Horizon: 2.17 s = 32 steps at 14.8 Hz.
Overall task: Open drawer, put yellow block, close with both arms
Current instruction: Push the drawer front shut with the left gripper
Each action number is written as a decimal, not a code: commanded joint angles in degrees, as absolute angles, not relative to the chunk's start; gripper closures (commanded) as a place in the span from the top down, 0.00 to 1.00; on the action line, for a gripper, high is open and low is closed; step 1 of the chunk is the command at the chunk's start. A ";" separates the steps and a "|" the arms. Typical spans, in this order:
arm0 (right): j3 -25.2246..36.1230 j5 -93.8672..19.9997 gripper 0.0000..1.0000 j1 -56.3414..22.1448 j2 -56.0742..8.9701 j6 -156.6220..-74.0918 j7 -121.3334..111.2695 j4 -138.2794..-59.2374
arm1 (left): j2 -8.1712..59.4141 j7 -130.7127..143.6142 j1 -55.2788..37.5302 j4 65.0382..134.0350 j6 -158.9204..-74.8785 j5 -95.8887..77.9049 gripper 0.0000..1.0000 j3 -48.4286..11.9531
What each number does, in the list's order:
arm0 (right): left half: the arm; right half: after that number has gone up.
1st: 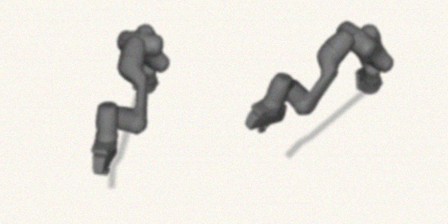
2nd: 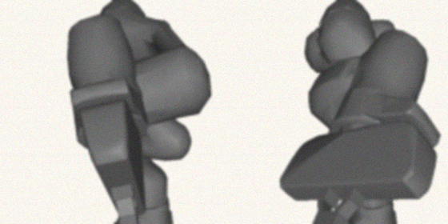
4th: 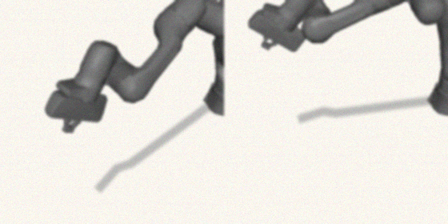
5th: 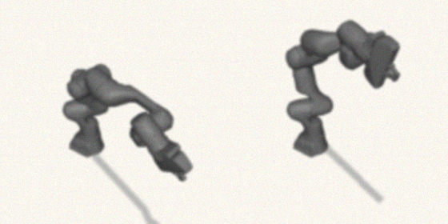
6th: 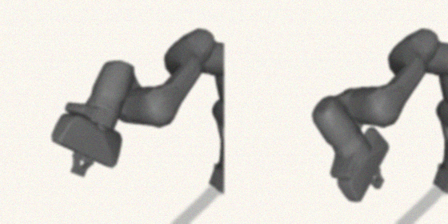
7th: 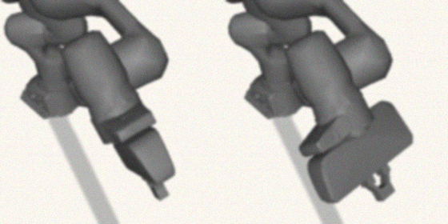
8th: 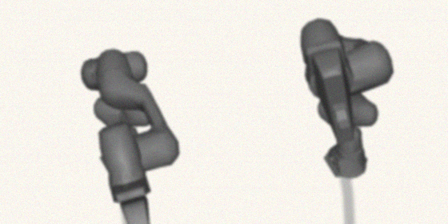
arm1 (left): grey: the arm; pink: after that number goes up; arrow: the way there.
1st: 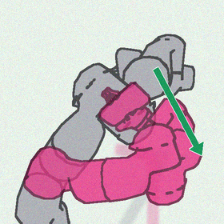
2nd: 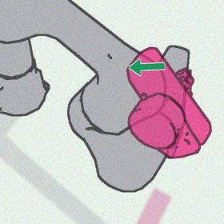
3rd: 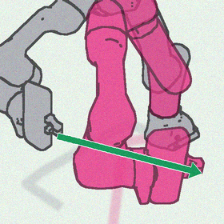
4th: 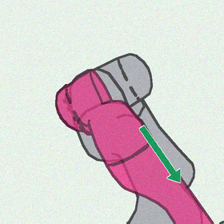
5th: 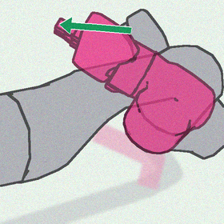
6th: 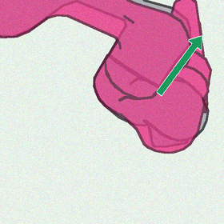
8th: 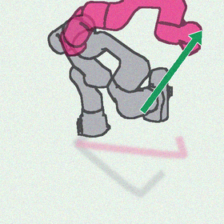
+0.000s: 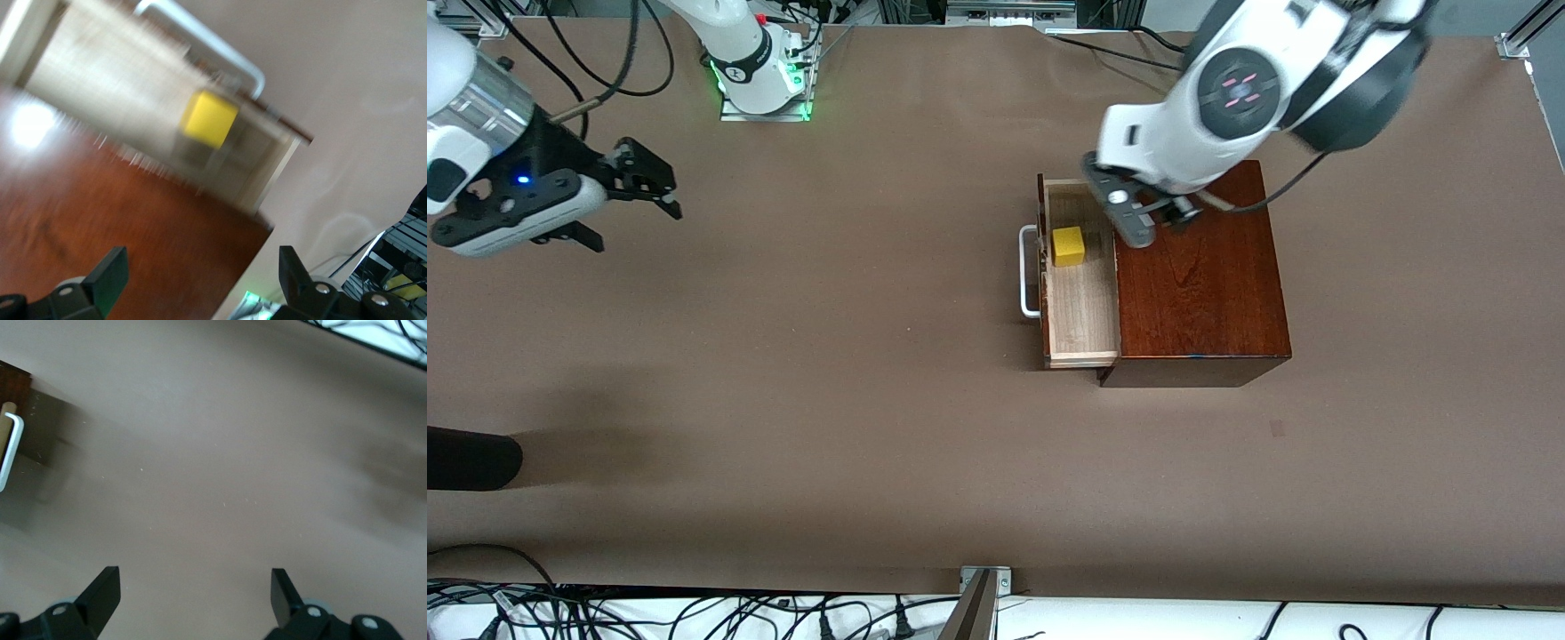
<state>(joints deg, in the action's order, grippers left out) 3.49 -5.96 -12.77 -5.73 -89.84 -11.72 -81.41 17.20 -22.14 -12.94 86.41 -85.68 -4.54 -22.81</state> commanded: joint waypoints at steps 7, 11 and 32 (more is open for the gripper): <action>5.45 -1.94 1.00 -12.48 -4.57 -88.07 -8.97 -82.71 | 32.77 -34.61 -21.96 75.94 -102.35 -4.13 1.00 -22.50; 5.45 -1.23 1.00 -12.48 -4.92 -87.89 -9.23 -82.71 | 37.17 -42.88 -25.57 76.02 -111.43 3.41 1.00 -22.68; 8.88 -0.70 1.00 -12.30 -5.19 -83.32 -8.88 -81.65 | 36.47 -41.75 -27.86 82.79 -92.90 22.85 1.00 -19.69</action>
<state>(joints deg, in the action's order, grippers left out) 9.31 -1.26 -12.62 -5.66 -83.64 -9.52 -81.71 37.92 -41.13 -27.90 82.05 -94.69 21.31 -20.22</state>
